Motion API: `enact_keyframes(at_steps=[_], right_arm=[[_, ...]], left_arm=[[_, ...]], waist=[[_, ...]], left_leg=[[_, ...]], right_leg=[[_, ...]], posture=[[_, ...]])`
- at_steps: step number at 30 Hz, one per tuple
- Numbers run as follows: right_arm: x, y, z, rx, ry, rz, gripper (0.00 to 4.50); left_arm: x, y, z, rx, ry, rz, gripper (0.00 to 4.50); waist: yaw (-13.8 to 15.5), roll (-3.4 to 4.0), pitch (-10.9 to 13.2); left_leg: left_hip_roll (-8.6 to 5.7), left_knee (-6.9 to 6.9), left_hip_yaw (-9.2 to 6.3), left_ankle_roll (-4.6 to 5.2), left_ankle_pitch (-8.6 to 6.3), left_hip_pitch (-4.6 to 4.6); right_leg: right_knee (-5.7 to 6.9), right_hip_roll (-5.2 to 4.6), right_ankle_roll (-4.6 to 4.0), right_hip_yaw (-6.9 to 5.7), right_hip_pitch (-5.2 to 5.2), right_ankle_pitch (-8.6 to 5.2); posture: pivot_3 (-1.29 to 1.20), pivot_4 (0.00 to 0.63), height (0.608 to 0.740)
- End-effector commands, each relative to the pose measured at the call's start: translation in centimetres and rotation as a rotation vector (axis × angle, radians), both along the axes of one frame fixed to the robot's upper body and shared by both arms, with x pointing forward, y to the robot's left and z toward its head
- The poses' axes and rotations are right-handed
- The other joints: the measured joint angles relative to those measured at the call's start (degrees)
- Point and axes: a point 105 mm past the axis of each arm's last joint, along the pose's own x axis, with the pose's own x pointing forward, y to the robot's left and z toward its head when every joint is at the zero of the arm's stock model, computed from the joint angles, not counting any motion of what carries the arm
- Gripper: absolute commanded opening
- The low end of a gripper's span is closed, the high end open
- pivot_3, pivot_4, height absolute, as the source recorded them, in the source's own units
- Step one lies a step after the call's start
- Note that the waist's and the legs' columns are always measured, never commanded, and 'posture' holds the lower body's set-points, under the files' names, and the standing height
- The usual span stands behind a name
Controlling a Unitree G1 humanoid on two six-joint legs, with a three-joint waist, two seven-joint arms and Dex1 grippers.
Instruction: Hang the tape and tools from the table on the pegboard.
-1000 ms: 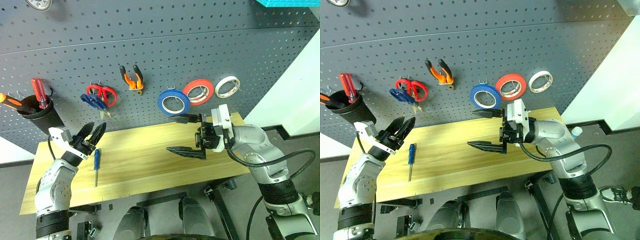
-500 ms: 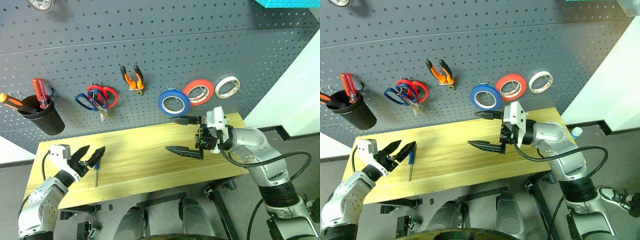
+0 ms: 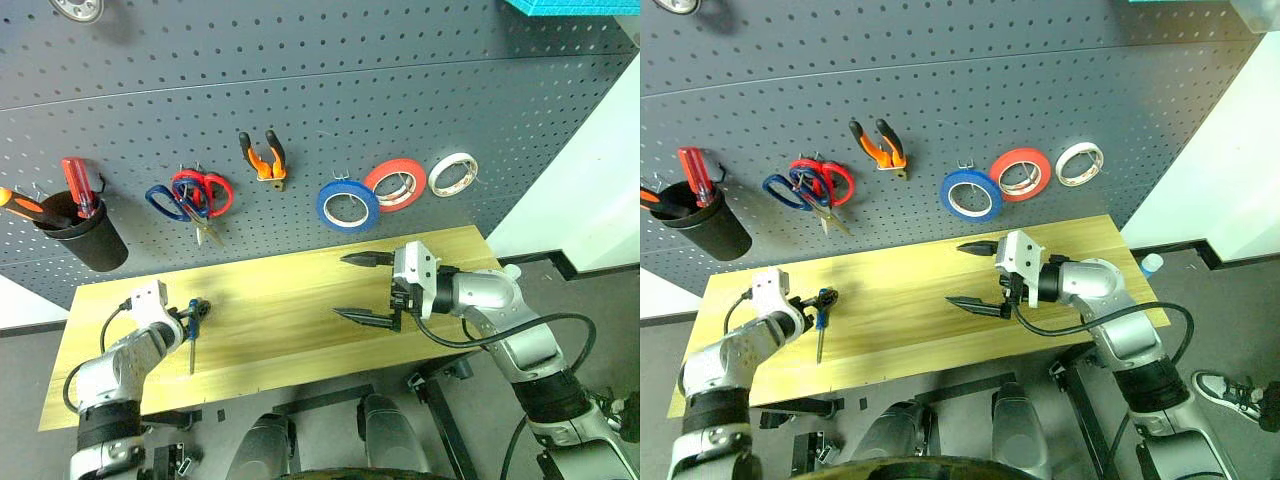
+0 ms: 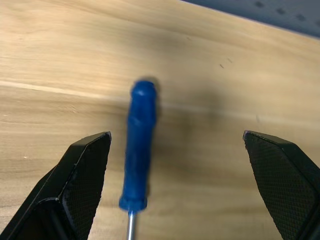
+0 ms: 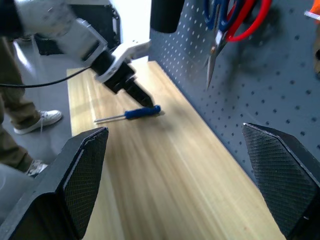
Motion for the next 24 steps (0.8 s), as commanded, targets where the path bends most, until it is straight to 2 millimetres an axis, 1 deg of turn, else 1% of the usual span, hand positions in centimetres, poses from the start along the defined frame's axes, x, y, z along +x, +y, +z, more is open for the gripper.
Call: enact_keyframes(at_steps=[1, 6, 11, 15, 19, 22, 24], right_arm=[[0.1, -0.5, -1.2, -0.077, -0.005, -0.011, 4.50], [0.5, -1.1, -3.6, -0.152, 0.010, -0.040, 4.50], [0.7, -1.8, -5.7, -0.217, 0.010, -0.057, 4.50], [0.6, -2.1, -6.4, -0.227, 0.019, -0.066, 4.50], [0.4, -2.2, -6.5, -0.228, 0.015, -0.068, 4.50], [0.4, -2.2, -6.5, -0.224, 0.015, -0.070, 4.50], [0.4, -2.2, -6.4, -0.217, 0.015, -0.070, 4.50]], left_arm=[[-0.1, 1.1, 0.2, 0.051, 0.056, 0.038, 4.43], [-0.4, 1.9, -0.6, 0.094, 0.151, 0.062, 4.43], [0.0, 1.7, -1.2, 0.091, 0.196, 0.056, 4.43], [0.4, 1.5, -1.5, 0.091, 0.221, 0.047, 4.43], [0.4, 1.5, -2.0, 0.093, 0.256, 0.045, 4.43], [0.4, 1.6, -2.2, 0.102, 0.266, 0.048, 3.83], [0.5, 1.6, -2.2, 0.103, 0.264, 0.048, 3.24]], waist=[[0.0, 0.00, 0.0], [0.0, 0.00, 0.0], [0.0, 0.00, 0.0], [0.0, -0.01, 0.0], [-0.1, -0.01, 0.0], [-0.1, -0.01, 0.0], [0.0, -0.01, 0.0]], left_leg=[[0.00, 0.00, 0.01, 0.00, 0.00, 0.00], [-0.01, 0.00, 0.01, 0.00, 0.00, 0.00], [-0.01, 0.01, 0.01, -0.01, 0.01, -0.01], [-0.02, 0.00, 0.01, -0.01, 0.01, -0.01], [-0.01, 0.00, 0.02, -0.01, 0.01, 0.00], [-0.01, 0.00, 0.02, -0.02, 0.01, 0.00], [-0.01, 0.00, 0.02, -0.02, 0.01, -0.01]], right_leg=[[-0.01, 0.00, 0.00, 0.00, 0.00, 0.00], [-0.01, 0.00, 0.00, 0.00, 0.01, 0.00], [-0.01, 0.00, 0.00, 0.00, 0.00, 0.00], [-0.02, 0.00, 0.01, 0.00, 0.00, 0.00], [-0.01, 0.00, 0.01, 0.01, 0.00, 0.00], [-0.02, 0.00, 0.02, 0.00, 0.00, 0.00], [-0.02, 0.00, 0.02, 0.00, 0.01, 0.00]], posture=[[-0.16, 0.126, 0.738], [-0.15, 0.132, 0.738], [-0.15, 0.135, 0.738], [-0.16, 0.136, 0.738], [-0.16, 0.137, 0.738], [-0.16, 0.136, 0.738], [-0.16, 0.136, 0.738]])
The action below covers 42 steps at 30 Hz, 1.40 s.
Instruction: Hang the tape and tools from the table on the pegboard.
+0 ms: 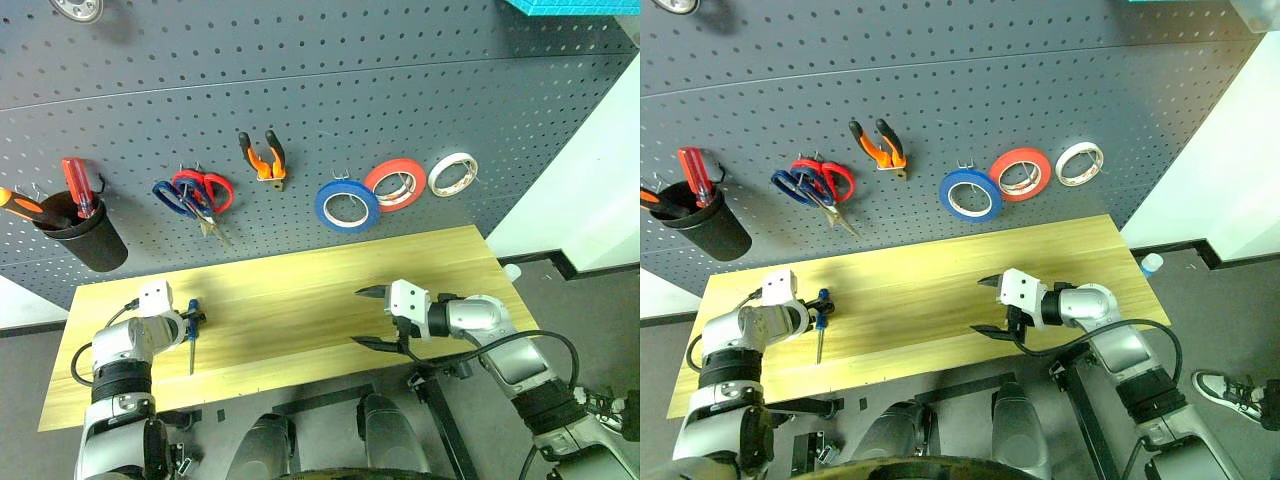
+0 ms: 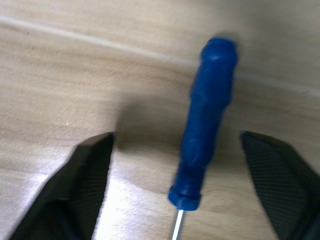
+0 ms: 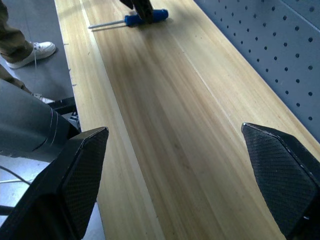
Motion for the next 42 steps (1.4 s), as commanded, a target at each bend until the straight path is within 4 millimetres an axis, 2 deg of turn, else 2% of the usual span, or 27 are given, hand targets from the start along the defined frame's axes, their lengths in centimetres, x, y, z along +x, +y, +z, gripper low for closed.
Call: enact_keyframes(at_steps=[1, 8, 9, 17, 23, 27, 31, 36, 42], right_arm=[[0.1, 0.3, 0.9, 0.027, -0.039, 0.008, 4.50], [0.2, 0.4, 1.1, 0.037, -0.046, 0.012, 4.50], [0.2, 0.5, 1.2, 0.039, -0.046, 0.012, 4.50], [0.4, 0.6, 1.4, 0.048, -0.051, 0.012, 4.50], [0.3, 0.6, 1.5, 0.055, -0.055, 0.010, 4.50], [0.1, 1.0, 2.4, 0.094, -0.071, 0.036, 4.50], [-0.1, 2.0, 5.8, 0.273, -0.083, 0.076, 4.50], [-0.1, 2.5, 10.5, 0.494, -0.113, 0.098, 4.50], [-0.9, 2.7, 15.0, 0.681, -0.120, 0.154, 4.50]], left_arm=[[0.4, 0.8, 0.7, 0.031, -0.019, 0.006, 2.94], [0.1, 1.1, 0.4, 0.041, -0.002, 0.009, 0.60], [0.0, 1.2, 0.3, 0.043, 0.001, 0.011, 0.51], [-0.2, 1.7, 0.4, 0.050, -0.001, 0.020, 0.51], [-0.3, 1.0, 3.7, -0.016, -0.227, -0.067, 0.51], [-1.5, 0.9, 5.6, 0.051, -0.325, -0.166, 0.51], [-2.7, -0.7, 8.6, 0.052, -0.510, -0.339, 0.51], [-4.4, -1.3, 10.4, 0.073, -0.649, -0.452, 0.51], [-4.9, -1.7, 15.5, 0.051, -0.984, -0.503, 0.51]], waist=[[0.0, 0.00, 0.0], [0.0, 0.00, 0.0], [0.0, 0.00, 0.0], [0.0, 0.00, 0.0], [0.0, 0.00, 0.0], [0.0, 0.02, 0.0], [0.0, 0.04, 0.1], [0.4, 0.08, 0.1], [1.1, 0.08, 0.1]], left_leg=[[0.00, 0.00, 0.00, 0.00, 0.00, 0.00], [0.00, 0.00, 0.00, 0.00, 0.00, 0.00], [0.00, 0.00, -0.01, 0.00, 0.00, 0.00], [0.00, 0.00, -0.01, -0.01, 0.00, 0.01], [0.02, -0.02, 0.00, -0.01, 0.00, -0.03], [0.02, -0.02, 0.01, -0.01, 0.00, -0.02], [0.03, -0.02, 0.01, 0.00, 0.00, -0.02], [0.03, -0.03, 0.01, 0.00, -0.01, -0.03], [0.04, -0.04, 0.00, 0.02, -0.02, -0.08]], right_leg=[[0.00, 0.00, 0.00, 0.00, 0.00, 0.00], [0.00, 0.00, 0.01, 0.00, 0.00, 0.01], [0.00, 0.00, 0.01, 0.00, 0.00, 0.01], [0.01, 0.00, 0.01, 0.00, 0.00, 0.01], [0.00, 0.00, 0.01, 0.01, -0.05, 0.01], [0.00, -0.01, 0.01, 0.02, -0.04, 0.01], [-0.02, -0.01, 0.00, 0.01, -0.02, 0.00], [-0.08, -0.02, -0.01, 0.02, 0.02, 0.00], [-0.17, -0.02, -0.22, 0.01, 0.01, -0.11]], posture=[[-0.16, 0.136, 0.738], [-0.16, 0.137, 0.738], [-0.16, 0.137, 0.738], [-0.16, 0.136, 0.738], [-0.16, 0.133, 0.738], [-0.14, 0.137, 0.738], [-0.12, 0.135, 0.738], [-0.11, 0.127, 0.738], [-0.10, 0.116, 0.738]])
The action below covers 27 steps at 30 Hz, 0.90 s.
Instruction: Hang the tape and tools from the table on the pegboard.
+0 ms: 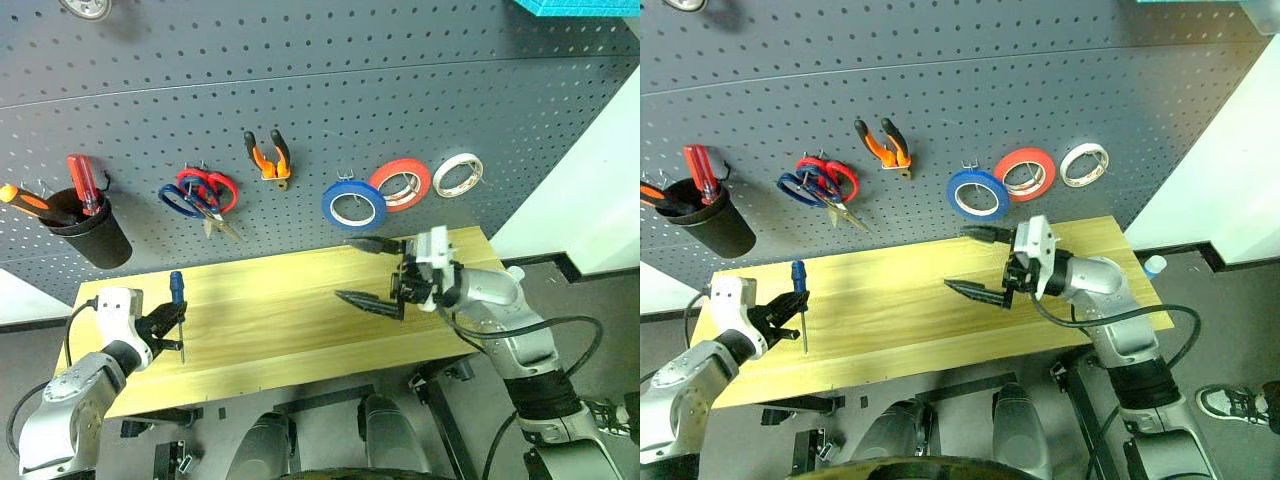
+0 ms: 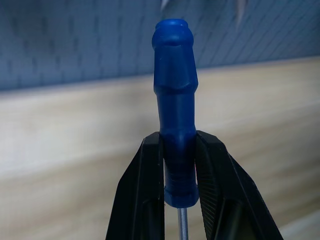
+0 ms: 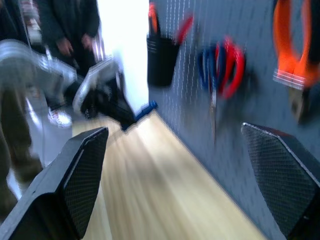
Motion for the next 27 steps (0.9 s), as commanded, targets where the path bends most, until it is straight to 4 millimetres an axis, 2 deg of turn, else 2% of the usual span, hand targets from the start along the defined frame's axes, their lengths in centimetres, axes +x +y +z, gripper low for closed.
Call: enact_keyframes(at_steps=[1, 11, 15, 18, 20, 23, 27], right_arm=[[-0.7, 0.2, 3.2, 0.104, -0.058, 0.040, 4.50], [-1.0, 0.7, 3.0, 0.064, -0.082, 0.053, 4.50], [-0.9, 0.7, 2.9, 0.062, -0.079, 0.049, 4.50], [-0.8, 0.7, 2.7, 0.061, -0.078, 0.046, 4.50], [-0.8, 0.8, 2.7, 0.063, -0.078, 0.045, 4.50], [-0.9, 0.9, 2.6, 0.064, -0.077, 0.044, 4.50], [-0.9, 0.9, 2.5, 0.061, -0.075, 0.039, 4.50]], left_arm=[[-0.3, 0.2, 4.7, -0.036, -0.233, -0.050, 0.51], [-1.4, 1.3, 13.2, -0.097, -0.578, -0.133, 0.51], [-1.6, 3.1, 18.3, -0.102, -0.769, -0.091, 0.51], [-1.3, 5.0, 21.5, -0.083, -0.897, 0.006, 0.51], [-1.2, 5.5, 23.1, -0.051, -0.954, 0.034, 0.51], [-0.5, 5.7, 24.2, 0.064, -0.974, 0.054, 0.51], [1.1, 6.6, 23.2, 0.250, -0.915, 0.106, 0.51]], waist=[[0.4, 0.01, 0.0], [0.6, 0.00, 0.0], [0.6, 0.00, 0.0], [0.6, 0.00, 0.0], [0.6, 0.00, 0.0], [0.5, 0.00, 0.0], [0.5, 0.02, 0.0]], left_leg=[[0.00, 0.00, 0.00, 0.00, 0.00, 0.00], [-0.01, 0.01, 0.02, 0.02, -0.01, 0.00], [0.00, 0.00, 0.02, 0.02, -0.01, 0.01], [0.00, 0.00, 0.02, 0.02, 0.00, 0.02], [-0.01, 0.00, 0.02, 0.01, 0.00, 0.03], [-0.01, -0.01, 0.03, 0.01, 0.00, 0.02], [-0.01, -0.06, 0.04, 0.01, 0.00, 0.03]], right_leg=[[0.00, 0.00, 0.00, 0.00, 0.00, 0.00], [-0.01, 0.01, 0.01, 0.00, 0.00, 0.02], [0.00, 0.03, 0.04, -0.01, -0.01, 0.05], [0.00, 0.03, 0.15, -0.01, 0.00, 0.13], [0.00, 0.03, 0.16, 0.00, 0.01, 0.13], [-0.01, 0.04, 0.17, 0.00, -0.01, 0.14], [-0.01, 0.05, 0.17, 0.00, -0.04, 0.14]], posture=[[-0.10, 0.116, 0.738], [-0.11, 0.105, 0.738], [-0.11, 0.101, 0.738], [-0.10, 0.101, 0.738], [-0.10, 0.101, 0.738], [-0.11, 0.098, 0.738], [-0.11, 0.096, 0.738]])
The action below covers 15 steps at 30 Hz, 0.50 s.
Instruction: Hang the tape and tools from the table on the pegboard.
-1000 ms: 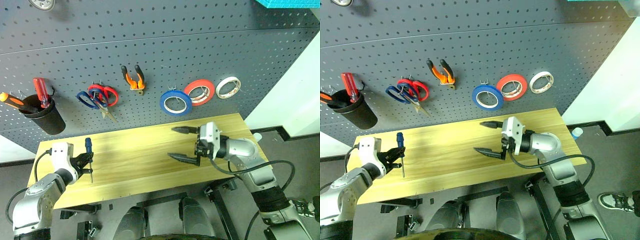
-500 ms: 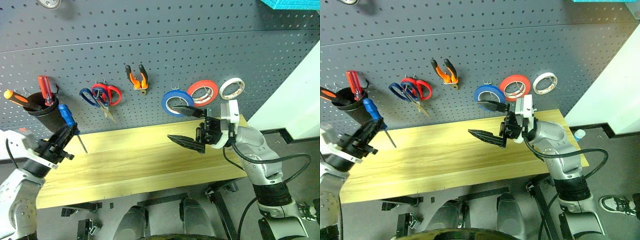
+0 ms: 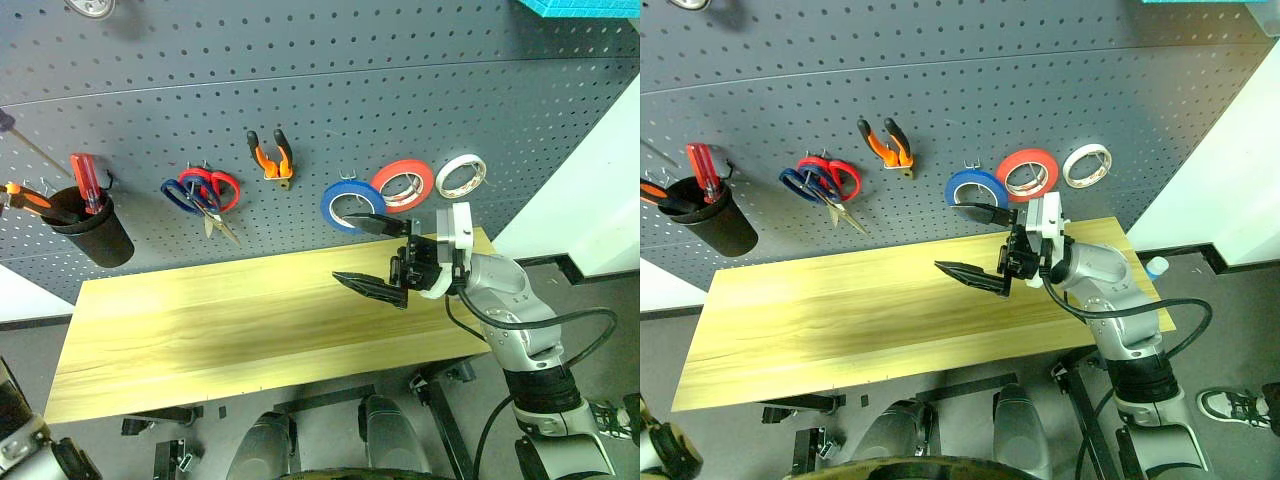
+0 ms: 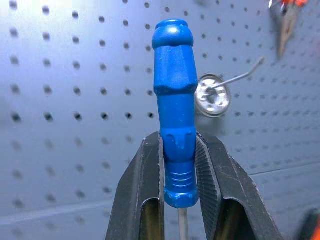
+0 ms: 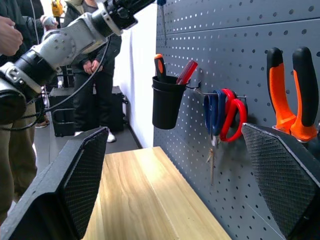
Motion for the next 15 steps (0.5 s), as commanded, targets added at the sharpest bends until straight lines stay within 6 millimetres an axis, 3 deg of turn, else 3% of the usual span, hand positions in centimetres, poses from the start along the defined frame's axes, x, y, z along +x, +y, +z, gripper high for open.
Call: enact_keyframes(at_steps=[1, 15], right_arm=[[-0.5, 0.2, 0.7, 0.013, -0.043, 0.009, 4.50], [-0.5, 0.1, 0.2, -0.003, -0.035, 0.003, 4.50]], left_arm=[[0.9, 0.8, -0.6, 0.130, 0.021, 0.112, 0.51], [1.7, 3.9, -5.9, 0.075, 0.113, 0.174, 0.51]], waist=[[0.0, 0.00, 0.0], [0.0, -0.03, 0.0]], left_leg=[[0.00, 0.00, 0.00, 0.00, 0.00, 0.00], [0.01, 0.02, -0.01, 0.00, 0.00, -0.02]], right_leg=[[0.00, 0.00, 0.00, 0.00, 0.00, 0.00], [0.02, 0.00, 0.01, 0.00, -0.02, 0.01]], posture=[[-0.11, 0.096, 0.738], [-0.11, 0.092, 0.738]])
